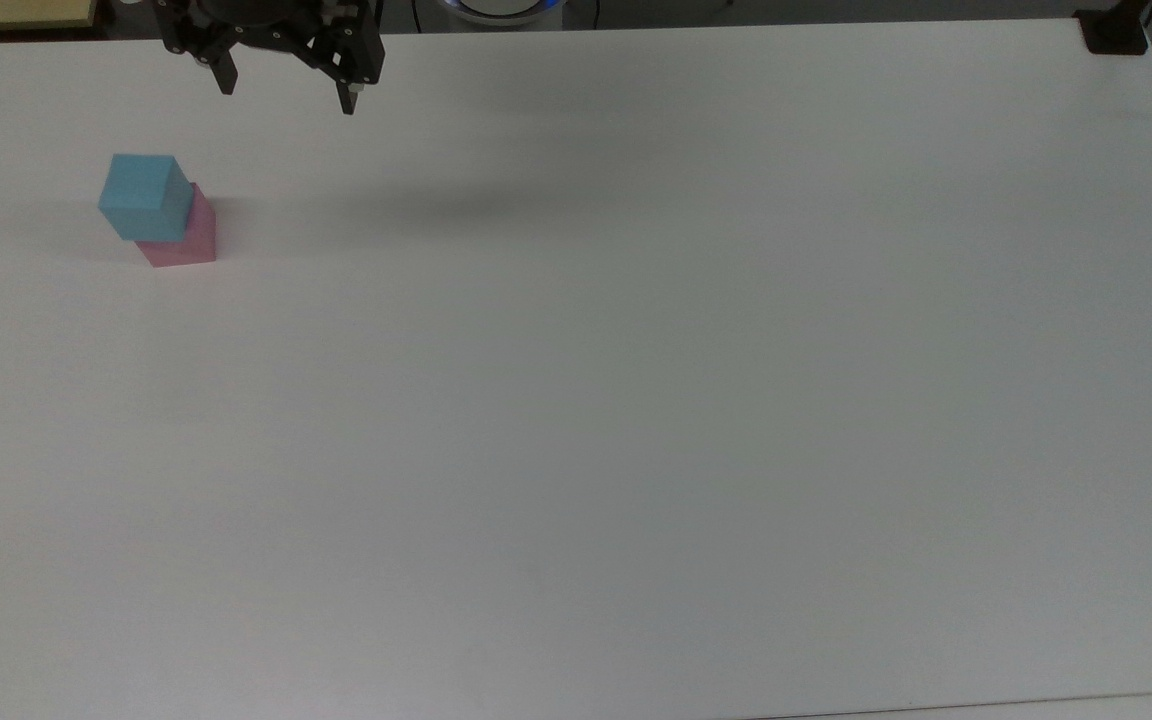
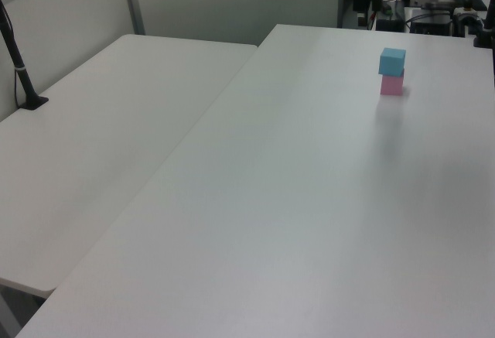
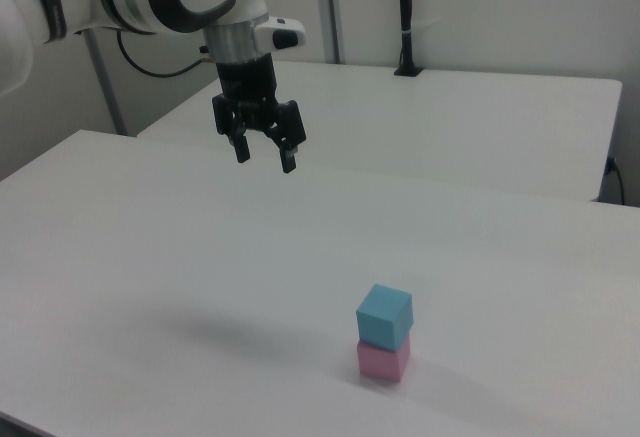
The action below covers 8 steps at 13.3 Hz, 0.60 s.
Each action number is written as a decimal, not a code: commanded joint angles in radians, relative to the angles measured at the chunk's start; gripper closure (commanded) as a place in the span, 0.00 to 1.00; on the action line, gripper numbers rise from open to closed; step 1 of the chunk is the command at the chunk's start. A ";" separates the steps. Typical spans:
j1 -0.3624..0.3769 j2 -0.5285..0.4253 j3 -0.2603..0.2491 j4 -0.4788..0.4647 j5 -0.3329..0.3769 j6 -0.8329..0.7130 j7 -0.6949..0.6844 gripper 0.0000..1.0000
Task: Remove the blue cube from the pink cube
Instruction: 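Move the open gripper toward the blue cube atop the pink cube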
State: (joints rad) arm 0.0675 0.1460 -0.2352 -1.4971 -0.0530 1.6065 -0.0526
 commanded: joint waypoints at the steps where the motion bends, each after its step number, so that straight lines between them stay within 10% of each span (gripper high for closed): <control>1: 0.028 -0.025 -0.007 -0.018 0.005 0.006 0.010 0.00; 8: 0.018 -0.023 -0.009 -0.018 0.005 0.013 -0.009 0.00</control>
State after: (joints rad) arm 0.0832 0.1459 -0.2334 -1.4971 -0.0523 1.6065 -0.0525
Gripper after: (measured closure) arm 0.000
